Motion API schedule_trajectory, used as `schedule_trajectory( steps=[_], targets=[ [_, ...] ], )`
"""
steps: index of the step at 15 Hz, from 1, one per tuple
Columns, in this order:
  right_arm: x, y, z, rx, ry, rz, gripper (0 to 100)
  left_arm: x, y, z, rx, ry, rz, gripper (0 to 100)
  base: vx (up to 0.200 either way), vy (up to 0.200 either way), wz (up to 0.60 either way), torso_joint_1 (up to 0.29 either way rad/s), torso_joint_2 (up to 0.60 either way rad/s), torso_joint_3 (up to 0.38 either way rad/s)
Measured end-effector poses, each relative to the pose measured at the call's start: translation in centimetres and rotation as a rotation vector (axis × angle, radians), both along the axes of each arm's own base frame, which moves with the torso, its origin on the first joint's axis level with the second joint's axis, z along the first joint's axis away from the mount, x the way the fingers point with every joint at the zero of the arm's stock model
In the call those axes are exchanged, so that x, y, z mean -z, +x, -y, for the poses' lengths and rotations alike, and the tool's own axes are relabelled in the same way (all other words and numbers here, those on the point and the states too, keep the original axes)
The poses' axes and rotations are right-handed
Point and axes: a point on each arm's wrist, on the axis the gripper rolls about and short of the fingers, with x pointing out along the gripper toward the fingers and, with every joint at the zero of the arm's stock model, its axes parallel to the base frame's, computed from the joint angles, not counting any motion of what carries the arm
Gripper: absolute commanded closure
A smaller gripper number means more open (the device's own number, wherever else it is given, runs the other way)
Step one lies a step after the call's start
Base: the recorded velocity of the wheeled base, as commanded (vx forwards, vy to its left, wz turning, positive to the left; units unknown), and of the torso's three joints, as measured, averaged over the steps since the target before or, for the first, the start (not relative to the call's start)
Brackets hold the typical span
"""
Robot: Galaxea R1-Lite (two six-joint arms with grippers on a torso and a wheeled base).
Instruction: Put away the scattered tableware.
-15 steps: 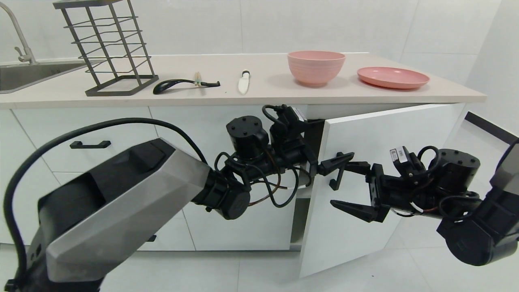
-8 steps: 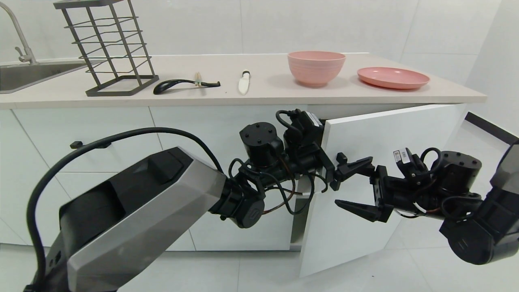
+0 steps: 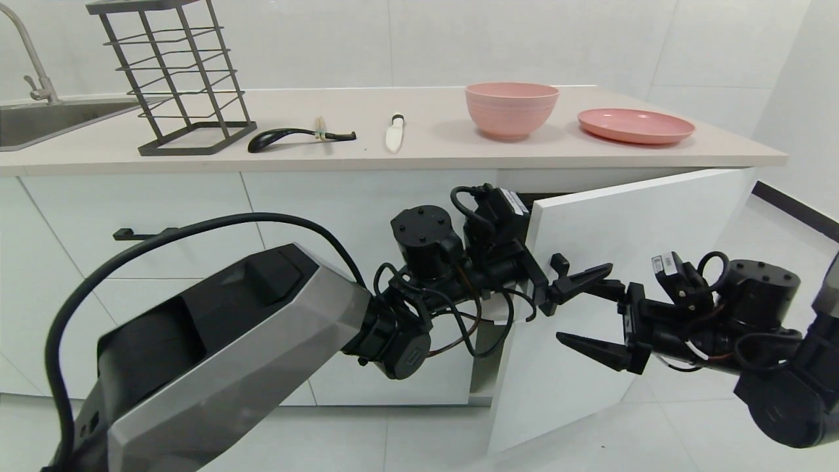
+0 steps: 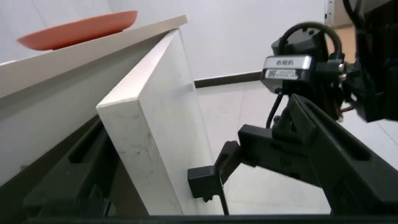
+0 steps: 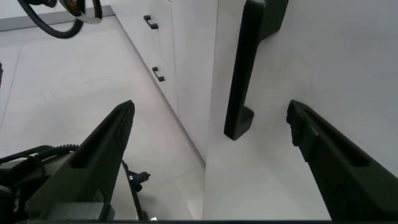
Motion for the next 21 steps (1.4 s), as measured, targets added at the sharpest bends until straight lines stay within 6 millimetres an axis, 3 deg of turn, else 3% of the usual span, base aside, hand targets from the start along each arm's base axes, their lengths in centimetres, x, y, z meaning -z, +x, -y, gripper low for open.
schedule_trajectory(
  steps=[6, 11, 17, 21],
  targets=[
    [-3.1, -7.0, 0.8, 0.11, -0.021, 0.016, 0, 0.6, 0.6, -0.5, -0.077, 0.027, -0.043, 0, 0.0, 0.0, 0.0, 0.0, 0.0, 0.0],
    [-6.9, -12.2, 1.3, 0.16, -0.014, 0.196, 0, 1.3, 0.8, -0.7, -0.109, 0.065, -0.089, 0, 0.0, 0.0, 0.0, 0.0, 0.0, 0.0],
    [-8.1, -14.7, 1.8, 0.21, -0.045, 0.278, 0, 2.5, 0.4, -0.1, -0.112, 0.159, -0.161, 0, 0.0, 0.0, 0.0, 0.0, 0.0, 0.0],
    [-7.6, -17.1, 2.0, 0.208, -0.064, 0.183, 0, 2.9, 0.1, 0.3, -0.12, 0.195, -0.139, 0, 0.0, 0.0, 0.0, 0.0, 0.0, 0.0]
  ],
)
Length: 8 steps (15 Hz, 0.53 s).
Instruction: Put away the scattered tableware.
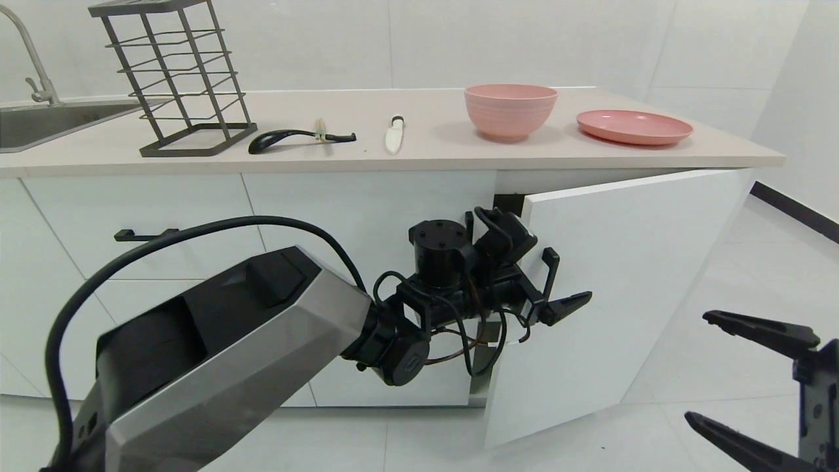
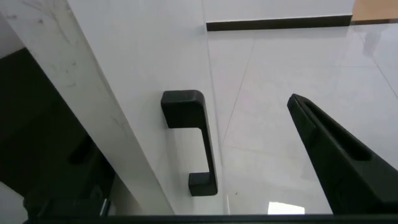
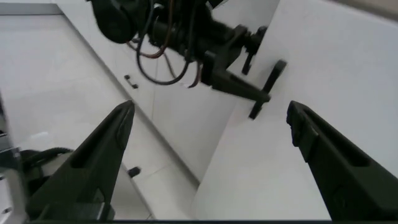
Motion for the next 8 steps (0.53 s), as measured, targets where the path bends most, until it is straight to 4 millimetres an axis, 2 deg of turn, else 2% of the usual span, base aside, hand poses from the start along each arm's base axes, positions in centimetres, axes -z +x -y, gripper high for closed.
schedule_trajectory(
  steps=[4, 8],
  targets=[
    [0.5, -4.2, 0.3, -0.002, -0.003, -0.051, 0, -0.1, -1.2, 1.0, 0.03, -0.007, 0.009, 0, 0.0, 0.0, 0.0, 0.0, 0.0, 0.0],
    [0.0, -6.7, 0.5, 0.01, 0.008, 0.062, 0, 0.4, -3.1, 2.2, 0.079, -0.004, 0.006, 0, 0.0, 0.0, 0.0, 0.0, 0.0, 0.0]
  ],
)
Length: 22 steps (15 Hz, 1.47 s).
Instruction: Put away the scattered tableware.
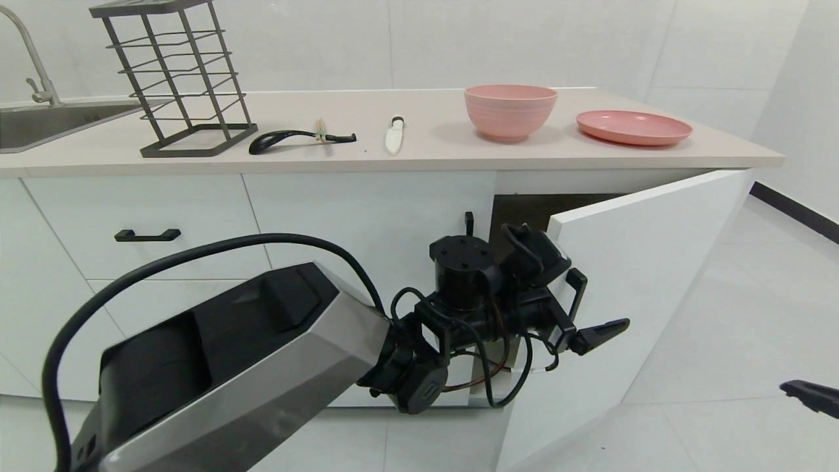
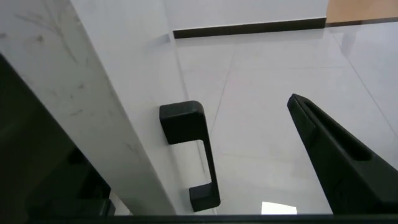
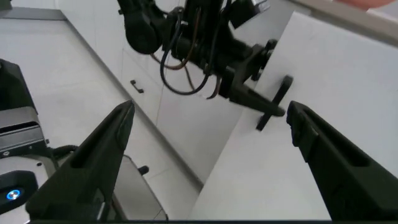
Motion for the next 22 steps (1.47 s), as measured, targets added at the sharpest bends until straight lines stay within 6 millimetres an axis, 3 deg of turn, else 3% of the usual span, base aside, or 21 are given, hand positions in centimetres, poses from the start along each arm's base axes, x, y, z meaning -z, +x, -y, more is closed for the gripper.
schedule_trajectory(
  steps=[7, 13, 18, 20, 22],
  targets=[
    [-2.2, -1.7, 0.3, 0.064, 0.011, 0.297, 0, 0.3, -2.7, 1.7, 0.067, 0.007, -0.016, 0, 0.0, 0.0, 0.0, 0.0, 0.0, 0.0],
    [-2.7, -2.4, 0.4, 0.084, 0.011, 0.356, 0, 0.2, -5.5, 3.4, 0.143, -0.005, -0.007, 0, 0.0, 0.0, 0.0, 0.0, 0.0, 0.0],
    [-5.2, -3.1, 0.4, 0.104, 0.009, 0.476, 0, -0.2, -7.4, 4.8, 0.202, -0.019, -0.001, 0, 0.0, 0.0, 0.0, 0.0, 0.0, 0.0],
    [-5.9, -3.3, 0.4, 0.109, 0.008, 0.517, 0, -0.3, -8.8, 6.0, 0.246, -0.033, -0.005, 0, 0.0, 0.0, 0.0, 0.0, 0.0, 0.0],
    [-6.2, -3.4, 0.4, 0.111, 0.007, 0.537, 0, -0.3, -12.4, 8.8, 0.341, -0.071, -0.027, 0, 0.0, 0.0, 0.0, 0.0, 0.0, 0.0]
  ],
)
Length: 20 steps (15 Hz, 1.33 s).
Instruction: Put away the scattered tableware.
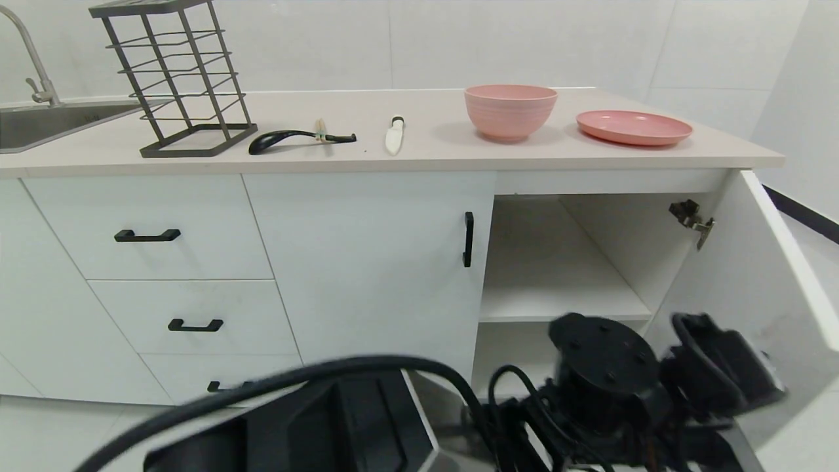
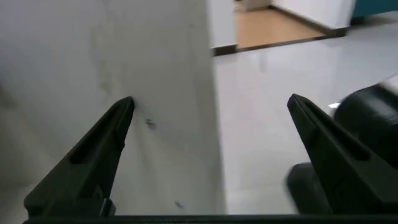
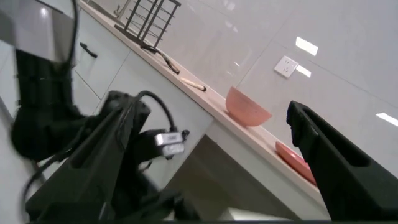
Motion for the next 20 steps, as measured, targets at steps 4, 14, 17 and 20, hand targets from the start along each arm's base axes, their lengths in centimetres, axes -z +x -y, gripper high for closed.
schedule_trajectory(
  steps=[4, 14, 17, 20],
  targets=[
    [-0.4, -0.3, 0.0, 0.015, 0.006, 0.026, 0, 0.5, 1.2, -0.1, -0.028, -0.023, -0.021, 0, 0.0, 0.0, 0.0, 0.0, 0.0, 0.0],
    [2.8, -0.4, 0.0, -0.011, 0.013, -0.107, 0, -10.9, 4.1, -21.4, -0.363, -0.103, 0.034, 0, 0.0, 0.0, 0.0, 0.0, 0.0, 0.0],
    [4.4, -1.0, 0.0, -0.017, 0.014, -0.162, 0, -12.9, 0.8, -29.0, -0.466, -0.138, 0.066, 0, 0.0, 0.0, 0.0, 0.0, 0.0, 0.0],
    [7.0, -2.4, 0.0, -0.028, 0.014, -0.268, 0, -13.6, -2.7, -36.1, -0.625, -0.183, 0.119, 0, 0.0, 0.0, 0.0, 0.0, 0.0, 0.0]
  ],
)
